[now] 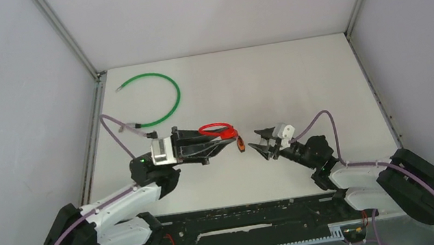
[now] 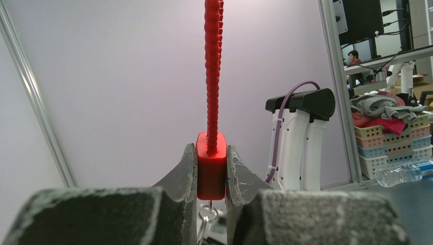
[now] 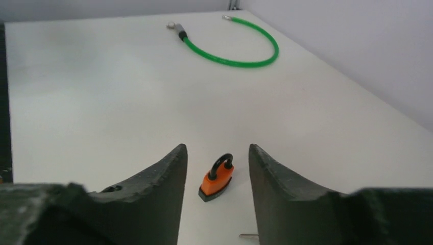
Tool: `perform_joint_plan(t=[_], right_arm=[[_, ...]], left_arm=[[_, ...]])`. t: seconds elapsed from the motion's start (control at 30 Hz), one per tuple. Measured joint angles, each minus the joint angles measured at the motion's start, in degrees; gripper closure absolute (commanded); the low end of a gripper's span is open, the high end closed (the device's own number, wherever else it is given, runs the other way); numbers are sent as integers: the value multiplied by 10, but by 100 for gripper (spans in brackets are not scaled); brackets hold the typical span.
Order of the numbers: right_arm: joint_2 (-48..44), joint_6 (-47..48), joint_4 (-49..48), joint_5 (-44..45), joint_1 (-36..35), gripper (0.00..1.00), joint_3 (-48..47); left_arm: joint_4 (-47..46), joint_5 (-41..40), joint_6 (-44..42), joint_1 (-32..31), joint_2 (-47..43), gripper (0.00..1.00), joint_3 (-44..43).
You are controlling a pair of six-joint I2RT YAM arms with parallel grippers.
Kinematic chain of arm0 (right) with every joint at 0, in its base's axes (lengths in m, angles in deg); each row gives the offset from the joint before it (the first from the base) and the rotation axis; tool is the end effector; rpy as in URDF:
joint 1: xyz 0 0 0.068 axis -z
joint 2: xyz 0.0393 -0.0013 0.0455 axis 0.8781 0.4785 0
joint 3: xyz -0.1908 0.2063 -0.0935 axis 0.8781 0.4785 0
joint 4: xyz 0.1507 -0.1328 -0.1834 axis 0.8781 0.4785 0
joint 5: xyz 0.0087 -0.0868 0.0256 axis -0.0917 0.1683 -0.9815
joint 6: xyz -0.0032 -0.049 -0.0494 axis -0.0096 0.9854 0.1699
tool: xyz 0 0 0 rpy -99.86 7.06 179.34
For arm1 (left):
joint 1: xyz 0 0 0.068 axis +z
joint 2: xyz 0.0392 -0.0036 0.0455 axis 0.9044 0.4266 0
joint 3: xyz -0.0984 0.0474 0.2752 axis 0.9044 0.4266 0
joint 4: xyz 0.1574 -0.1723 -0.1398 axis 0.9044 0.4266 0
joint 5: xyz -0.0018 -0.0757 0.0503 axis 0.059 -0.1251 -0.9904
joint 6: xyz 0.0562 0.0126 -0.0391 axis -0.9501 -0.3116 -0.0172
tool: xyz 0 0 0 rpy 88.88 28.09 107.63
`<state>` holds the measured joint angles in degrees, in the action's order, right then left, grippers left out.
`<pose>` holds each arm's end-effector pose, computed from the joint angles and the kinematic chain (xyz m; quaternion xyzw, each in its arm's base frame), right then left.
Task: Lock with the key
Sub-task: Lock the lock.
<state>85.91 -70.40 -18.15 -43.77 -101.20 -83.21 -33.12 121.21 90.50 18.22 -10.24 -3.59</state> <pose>0.1553 0.1497 0.1963 -0.3632 0.5755 0.2952 0.6706 0.1160 -0.1733 0.3837 0.3690 0.2076 -0.5811 0.6950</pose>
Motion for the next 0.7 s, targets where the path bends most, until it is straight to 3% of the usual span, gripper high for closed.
perform_joint_plan(t=[0.07, 0.3, 0.7], right_arm=[[-1, -5, -30, -6, 2, 41, 7], [-2, -55, -136, -50, 23, 41, 28], [-97, -131, -185, -140, 25, 41, 29]], left_arm=[[1, 2, 3, 0, 6, 100, 0], [1, 8, 13, 0, 10, 100, 2], [2, 9, 49, -1, 41, 100, 47]])
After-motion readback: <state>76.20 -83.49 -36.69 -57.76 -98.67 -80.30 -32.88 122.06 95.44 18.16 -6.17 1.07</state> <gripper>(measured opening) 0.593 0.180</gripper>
